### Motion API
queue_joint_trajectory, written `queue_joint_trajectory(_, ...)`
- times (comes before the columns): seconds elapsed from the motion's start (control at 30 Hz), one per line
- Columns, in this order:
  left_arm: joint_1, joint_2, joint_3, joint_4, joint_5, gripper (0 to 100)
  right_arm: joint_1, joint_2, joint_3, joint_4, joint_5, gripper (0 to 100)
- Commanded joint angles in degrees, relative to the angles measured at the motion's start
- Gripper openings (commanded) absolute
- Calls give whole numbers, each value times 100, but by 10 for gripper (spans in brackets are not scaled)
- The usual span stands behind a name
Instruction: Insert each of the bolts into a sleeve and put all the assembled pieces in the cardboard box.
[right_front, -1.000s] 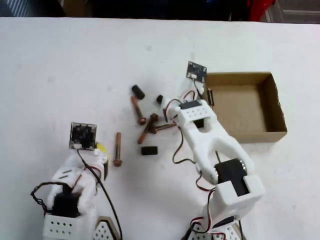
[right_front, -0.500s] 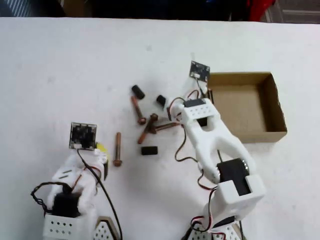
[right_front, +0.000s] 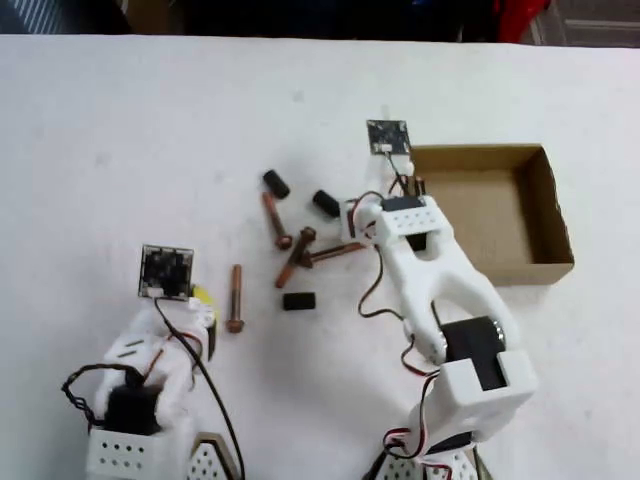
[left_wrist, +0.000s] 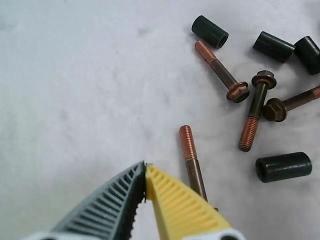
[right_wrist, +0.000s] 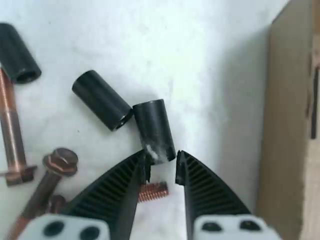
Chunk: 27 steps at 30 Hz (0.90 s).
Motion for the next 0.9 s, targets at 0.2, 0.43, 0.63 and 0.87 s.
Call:
queue_joint_trajectory(0.2,-40,-48,193,-308,-35,23,119,-66,-44,136,1635,74)
queue_joint_trajectory(0.43,-40,-48,202,-308,-35,23,347,-66,-396,180,2602,74)
queue_joint_trajectory(0.63,-40,-48,202,-308,-35,23,321,-409,-413,171,3077,74)
queue_joint_trajectory(0.87,-40,-48,211,-308,-35,23,163,-1086,-571,470,3587,74)
